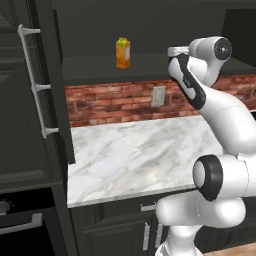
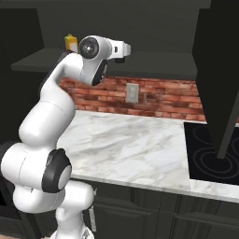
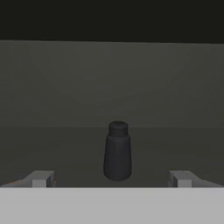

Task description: The dining table condiment station is running low on shaker. Refill the condiment station by opening the cabinet and taking the shaker from the cabinet and placing it on the dining table.

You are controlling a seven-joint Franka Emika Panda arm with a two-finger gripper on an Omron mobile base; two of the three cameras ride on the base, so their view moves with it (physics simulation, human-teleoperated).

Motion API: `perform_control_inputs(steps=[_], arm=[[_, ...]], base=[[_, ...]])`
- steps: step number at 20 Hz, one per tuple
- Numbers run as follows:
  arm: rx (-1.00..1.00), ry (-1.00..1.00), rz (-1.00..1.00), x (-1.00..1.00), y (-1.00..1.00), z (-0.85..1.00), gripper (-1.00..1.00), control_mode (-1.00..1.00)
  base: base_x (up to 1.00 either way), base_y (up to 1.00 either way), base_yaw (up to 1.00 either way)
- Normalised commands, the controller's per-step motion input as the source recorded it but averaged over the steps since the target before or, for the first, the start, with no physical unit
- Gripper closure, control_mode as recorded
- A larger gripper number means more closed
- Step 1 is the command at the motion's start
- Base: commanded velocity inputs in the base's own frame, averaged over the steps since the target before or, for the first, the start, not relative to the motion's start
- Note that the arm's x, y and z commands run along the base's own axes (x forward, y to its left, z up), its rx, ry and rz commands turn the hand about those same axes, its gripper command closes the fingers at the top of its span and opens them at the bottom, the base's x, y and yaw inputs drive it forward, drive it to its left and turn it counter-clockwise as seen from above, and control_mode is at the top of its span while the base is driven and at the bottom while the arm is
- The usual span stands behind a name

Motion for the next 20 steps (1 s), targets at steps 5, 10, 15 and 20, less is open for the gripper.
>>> perform_control_inputs(steps=[5, 10, 15, 20], arm=[[0.0, 0.0, 0.0, 0.21, 0.0, 0.0, -1.0, -1.0], [0.0, 0.0, 0.0, 0.25, -0.05, 0.0, -1.0, -1.0], [0.0, 0.0, 0.0, 0.26, -0.05, 0.0, -1.0, -1.0], [0.0, 0.0, 0.0, 0.18, -0.06, -0.02, -1.0, -1.0]], base=[[0.0, 0.0, 0.0], [0.0, 0.0, 0.0], [0.0, 0.0, 0.0], [0.0, 0.0, 0.0]])
